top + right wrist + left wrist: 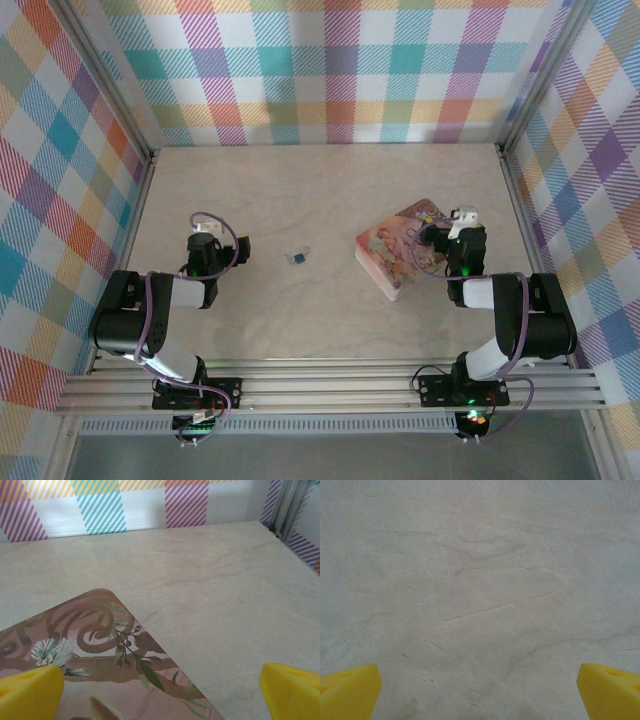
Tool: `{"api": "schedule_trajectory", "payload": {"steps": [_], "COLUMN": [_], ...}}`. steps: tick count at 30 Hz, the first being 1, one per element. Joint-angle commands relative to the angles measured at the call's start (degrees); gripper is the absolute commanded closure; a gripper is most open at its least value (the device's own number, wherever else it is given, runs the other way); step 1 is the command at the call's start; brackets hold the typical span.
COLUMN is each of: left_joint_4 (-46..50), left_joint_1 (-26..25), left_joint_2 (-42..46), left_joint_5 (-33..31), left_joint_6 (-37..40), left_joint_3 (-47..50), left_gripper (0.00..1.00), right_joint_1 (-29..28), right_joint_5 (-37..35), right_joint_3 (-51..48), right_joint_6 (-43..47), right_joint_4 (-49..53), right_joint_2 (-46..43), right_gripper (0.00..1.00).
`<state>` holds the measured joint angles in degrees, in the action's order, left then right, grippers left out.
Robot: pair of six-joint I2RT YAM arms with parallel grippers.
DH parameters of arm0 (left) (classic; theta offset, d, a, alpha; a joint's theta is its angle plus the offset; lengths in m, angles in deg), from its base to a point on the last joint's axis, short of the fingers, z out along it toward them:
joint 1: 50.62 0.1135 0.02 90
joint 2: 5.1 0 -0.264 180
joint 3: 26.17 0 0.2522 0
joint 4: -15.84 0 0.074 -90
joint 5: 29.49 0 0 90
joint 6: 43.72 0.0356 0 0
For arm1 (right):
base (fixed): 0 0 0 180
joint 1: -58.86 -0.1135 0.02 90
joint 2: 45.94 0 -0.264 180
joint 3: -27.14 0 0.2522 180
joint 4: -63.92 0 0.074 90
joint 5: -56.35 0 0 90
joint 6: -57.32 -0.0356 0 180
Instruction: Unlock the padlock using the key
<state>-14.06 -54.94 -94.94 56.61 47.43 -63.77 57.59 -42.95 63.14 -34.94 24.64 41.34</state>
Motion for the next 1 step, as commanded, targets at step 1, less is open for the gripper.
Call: {"api": "schedule_trajectory", "payload": {"steps": [1], "left_joint_4": [-1.47], "left_joint_1": [0.81], "left_joint_2": [0.10], "left_joint_5": [0.52], "left_joint_6": [0.75], "left_joint_3": [-0.95], "left_gripper": [0.00], "right_joint_1": [0.09], "right_joint_5": [2.17], "right_joint_3": [-0.08], "right_joint_6": [-0.48], "right_joint_4": [3.08], "right_joint_2": [0.60], "right_gripper": [0.00]}}
